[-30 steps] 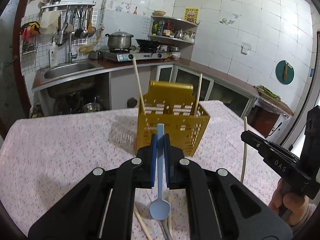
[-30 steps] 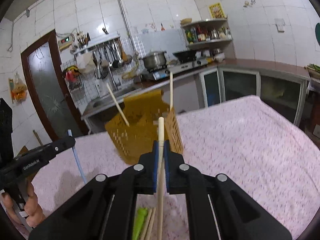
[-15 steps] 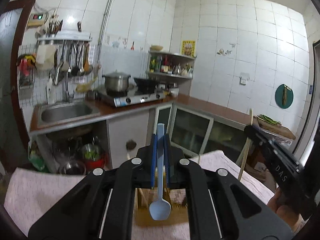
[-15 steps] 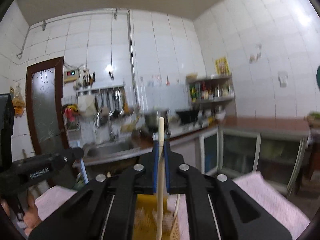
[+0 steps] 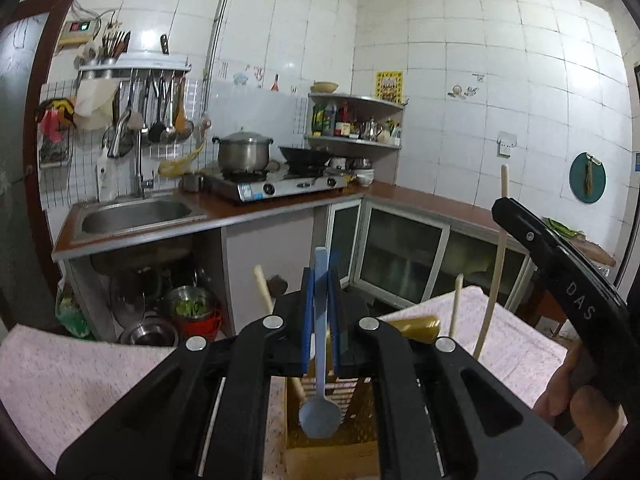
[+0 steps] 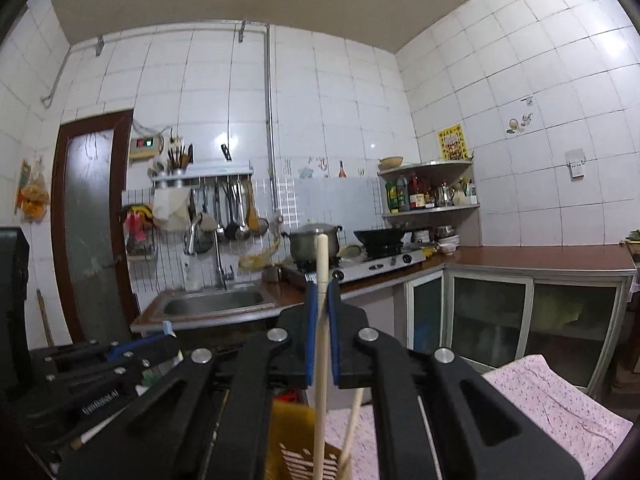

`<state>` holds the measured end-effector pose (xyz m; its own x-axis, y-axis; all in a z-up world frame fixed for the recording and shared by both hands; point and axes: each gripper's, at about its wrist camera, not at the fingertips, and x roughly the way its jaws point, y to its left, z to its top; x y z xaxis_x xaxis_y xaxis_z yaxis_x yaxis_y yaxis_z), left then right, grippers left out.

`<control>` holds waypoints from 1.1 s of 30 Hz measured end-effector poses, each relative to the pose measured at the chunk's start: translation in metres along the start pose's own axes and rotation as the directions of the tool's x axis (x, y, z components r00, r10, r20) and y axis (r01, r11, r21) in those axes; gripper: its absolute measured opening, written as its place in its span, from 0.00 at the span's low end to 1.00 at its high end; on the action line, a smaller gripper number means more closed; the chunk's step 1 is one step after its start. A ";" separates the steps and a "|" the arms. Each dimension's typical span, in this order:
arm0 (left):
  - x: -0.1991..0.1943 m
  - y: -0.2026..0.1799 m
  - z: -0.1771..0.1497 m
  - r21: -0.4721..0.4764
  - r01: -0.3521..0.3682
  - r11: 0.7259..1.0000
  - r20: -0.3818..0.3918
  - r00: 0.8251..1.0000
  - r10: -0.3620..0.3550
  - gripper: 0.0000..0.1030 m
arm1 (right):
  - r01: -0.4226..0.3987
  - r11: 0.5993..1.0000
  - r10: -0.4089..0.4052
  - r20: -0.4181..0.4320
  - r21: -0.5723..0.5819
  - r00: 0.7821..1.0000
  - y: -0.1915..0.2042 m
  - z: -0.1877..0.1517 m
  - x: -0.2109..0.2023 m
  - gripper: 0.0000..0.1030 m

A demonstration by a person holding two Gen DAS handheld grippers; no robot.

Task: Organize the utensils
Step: 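Lower the spatula and chopstick into the yellow holder and open both tools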

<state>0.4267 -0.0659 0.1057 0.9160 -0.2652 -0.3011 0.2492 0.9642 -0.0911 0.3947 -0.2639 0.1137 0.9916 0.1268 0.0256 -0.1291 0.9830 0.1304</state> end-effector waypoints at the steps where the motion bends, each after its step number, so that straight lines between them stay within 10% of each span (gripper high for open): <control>1: 0.001 0.001 -0.005 0.000 0.000 1.000 -0.005 1.000 0.000 0.05 | -0.002 1.000 0.002 -0.006 0.004 1.000 -0.002 -0.005 0.001 0.06; 18: 0.010 0.008 -0.048 0.000 -0.027 1.000 -0.076 0.997 0.026 0.08 | 0.003 1.000 -0.002 -0.136 0.006 0.991 -0.008 -0.067 0.002 0.06; 22: -0.002 0.014 -0.044 -0.036 -0.037 0.999 -0.079 0.996 0.034 0.46 | 0.001 0.999 0.006 -0.185 0.039 0.983 -0.016 -0.059 -0.003 0.14; 25: -0.022 0.020 -0.035 -0.062 -0.043 0.997 -0.079 0.996 0.038 0.81 | 0.030 0.999 -0.022 -0.183 0.043 0.983 -0.016 -0.047 -0.017 0.59; 33: -0.079 0.047 -0.044 -0.090 -0.104 0.990 -0.167 0.982 0.088 0.95 | 0.146 0.987 -0.160 -0.262 -0.071 0.952 -0.006 -0.042 -0.072 0.70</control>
<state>0.3521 -0.0002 0.0830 0.8692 -0.1769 -0.4618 0.1230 0.9818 -0.1447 0.3247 -0.2738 0.0698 0.9667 -0.0019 -0.2559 0.0185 0.9979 0.0623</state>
